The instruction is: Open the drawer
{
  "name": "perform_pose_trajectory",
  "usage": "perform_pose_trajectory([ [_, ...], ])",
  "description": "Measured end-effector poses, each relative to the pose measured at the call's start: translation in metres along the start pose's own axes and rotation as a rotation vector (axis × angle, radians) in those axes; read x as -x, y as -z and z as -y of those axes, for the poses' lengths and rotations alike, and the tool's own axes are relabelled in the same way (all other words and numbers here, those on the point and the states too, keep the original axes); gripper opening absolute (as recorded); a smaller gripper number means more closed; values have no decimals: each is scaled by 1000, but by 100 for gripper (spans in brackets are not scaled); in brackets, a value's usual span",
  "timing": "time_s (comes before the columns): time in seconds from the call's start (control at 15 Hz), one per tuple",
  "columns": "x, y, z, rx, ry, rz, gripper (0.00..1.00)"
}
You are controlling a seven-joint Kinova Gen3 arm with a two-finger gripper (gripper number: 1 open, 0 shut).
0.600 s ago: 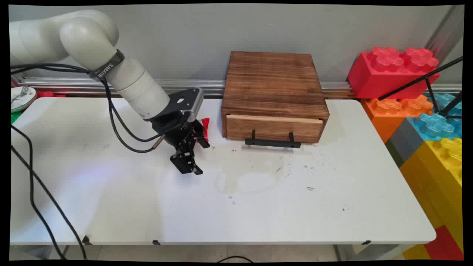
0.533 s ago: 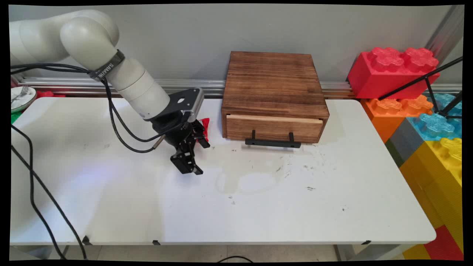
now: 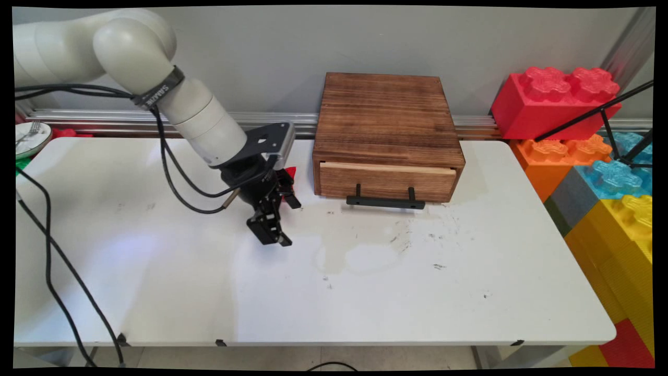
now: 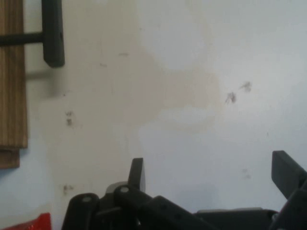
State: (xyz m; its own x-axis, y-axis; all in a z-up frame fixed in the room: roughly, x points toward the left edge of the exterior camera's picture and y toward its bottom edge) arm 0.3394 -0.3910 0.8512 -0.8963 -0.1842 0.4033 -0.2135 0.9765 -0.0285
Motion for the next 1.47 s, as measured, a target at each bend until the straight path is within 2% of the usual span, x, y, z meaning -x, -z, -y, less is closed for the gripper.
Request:
perform_pose_trajectory([
  [0.4,-46,1,13,-16,-2,-16,100],
  [0.67,-80,-11,25,-42,-22,-25,100],
  [1.2,-125,-63,48,-108,-55,-23,100],
  [1.47,-137,-94,58,-139,-80,-11,100],
])
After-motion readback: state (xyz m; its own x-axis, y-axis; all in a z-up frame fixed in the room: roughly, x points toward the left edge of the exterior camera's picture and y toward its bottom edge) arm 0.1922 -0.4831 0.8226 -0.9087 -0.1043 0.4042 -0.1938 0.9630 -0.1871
